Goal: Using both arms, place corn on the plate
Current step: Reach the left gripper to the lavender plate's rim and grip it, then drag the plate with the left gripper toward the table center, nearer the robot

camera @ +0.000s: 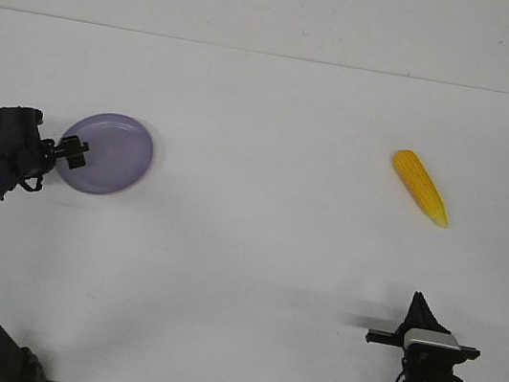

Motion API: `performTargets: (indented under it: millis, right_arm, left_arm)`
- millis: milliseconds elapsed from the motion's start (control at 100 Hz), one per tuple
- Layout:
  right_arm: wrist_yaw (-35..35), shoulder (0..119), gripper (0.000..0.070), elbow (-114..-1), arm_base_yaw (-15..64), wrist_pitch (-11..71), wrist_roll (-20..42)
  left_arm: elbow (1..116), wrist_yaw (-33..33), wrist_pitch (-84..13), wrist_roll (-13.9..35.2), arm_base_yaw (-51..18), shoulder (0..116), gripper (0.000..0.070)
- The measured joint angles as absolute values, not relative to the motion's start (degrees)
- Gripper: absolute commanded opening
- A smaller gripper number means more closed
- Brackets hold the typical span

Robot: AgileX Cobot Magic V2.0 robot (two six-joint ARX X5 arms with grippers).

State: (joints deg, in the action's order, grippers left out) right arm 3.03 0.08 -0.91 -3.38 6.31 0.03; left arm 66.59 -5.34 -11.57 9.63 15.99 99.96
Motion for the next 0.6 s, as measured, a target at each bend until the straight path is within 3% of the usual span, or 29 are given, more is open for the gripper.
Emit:
performTargets:
  millis: [150, 330, 600]
  right_arm:
    - [3.03, 0.08, 0.0016, -0.91, -3.38, 6.28, 0.03]
    - [3.03, 0.08, 0.0016, -0.91, -3.38, 6.31, 0.03]
    - [3.03, 0.08, 0.0016, -0.91, -3.38, 6.31, 0.03]
  left_arm:
    - [66.59, -5.96, -10.11, 9.80, 15.97, 101.36, 0.0297]
    - [66.59, -5.96, -9.89, 9.80, 15.97, 101.62, 0.0000]
    - [66.70, -9.26, -9.91, 10.04, 15.99, 101.32, 0.0005]
